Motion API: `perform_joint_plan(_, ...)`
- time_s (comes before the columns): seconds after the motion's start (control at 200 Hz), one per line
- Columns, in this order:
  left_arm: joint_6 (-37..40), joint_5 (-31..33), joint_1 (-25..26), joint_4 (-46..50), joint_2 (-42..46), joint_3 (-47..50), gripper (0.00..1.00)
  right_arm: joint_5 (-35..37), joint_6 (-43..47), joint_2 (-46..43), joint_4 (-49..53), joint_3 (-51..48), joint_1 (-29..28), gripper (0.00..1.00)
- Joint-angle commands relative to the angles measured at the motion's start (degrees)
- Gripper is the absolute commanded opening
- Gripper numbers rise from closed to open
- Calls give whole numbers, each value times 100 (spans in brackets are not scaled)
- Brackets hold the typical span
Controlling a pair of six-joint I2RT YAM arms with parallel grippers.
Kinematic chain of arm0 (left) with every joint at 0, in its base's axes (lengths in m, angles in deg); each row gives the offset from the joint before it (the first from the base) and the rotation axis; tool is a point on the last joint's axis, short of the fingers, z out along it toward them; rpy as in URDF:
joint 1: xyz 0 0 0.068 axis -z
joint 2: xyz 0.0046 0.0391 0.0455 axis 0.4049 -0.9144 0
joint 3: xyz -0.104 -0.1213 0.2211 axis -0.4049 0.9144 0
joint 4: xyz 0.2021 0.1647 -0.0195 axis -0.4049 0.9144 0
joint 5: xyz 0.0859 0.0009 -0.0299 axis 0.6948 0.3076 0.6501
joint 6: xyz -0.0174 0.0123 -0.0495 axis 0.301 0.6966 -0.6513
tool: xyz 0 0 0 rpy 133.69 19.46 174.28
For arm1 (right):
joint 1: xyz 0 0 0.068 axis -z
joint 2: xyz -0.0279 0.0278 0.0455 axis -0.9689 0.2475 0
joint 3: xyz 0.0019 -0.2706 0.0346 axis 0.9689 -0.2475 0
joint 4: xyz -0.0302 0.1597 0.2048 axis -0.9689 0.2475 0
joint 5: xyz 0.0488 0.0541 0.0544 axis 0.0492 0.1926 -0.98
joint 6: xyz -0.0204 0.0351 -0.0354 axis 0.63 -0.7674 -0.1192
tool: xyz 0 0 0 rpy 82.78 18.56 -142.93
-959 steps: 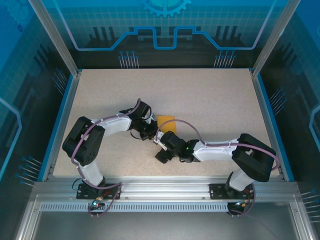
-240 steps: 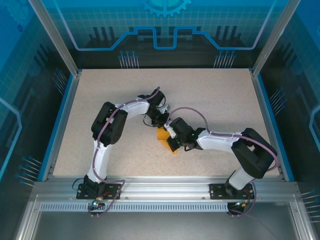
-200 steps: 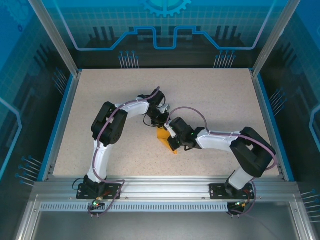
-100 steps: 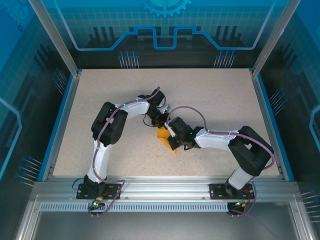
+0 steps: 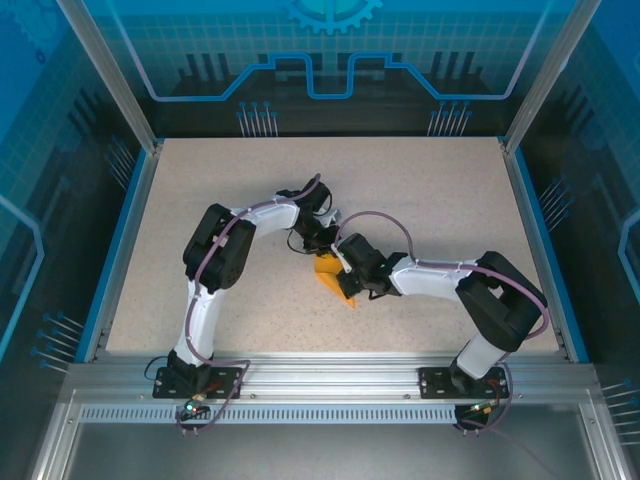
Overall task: Fold a paper plane with a square sheet of paper (fold left side to right side)
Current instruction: Third fold the triangle at the center of the table.
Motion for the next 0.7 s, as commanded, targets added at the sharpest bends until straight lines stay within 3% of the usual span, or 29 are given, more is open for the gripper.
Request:
perform_joint_plan(0.0, 37, 184, 72, 135, -232, 133, 15, 102, -104, 53, 80, 120, 66, 0)
perform_joint_plan(0.695, 24, 186, 87, 116, -217, 147, 15, 134, -157, 204, 136, 197, 66, 0)
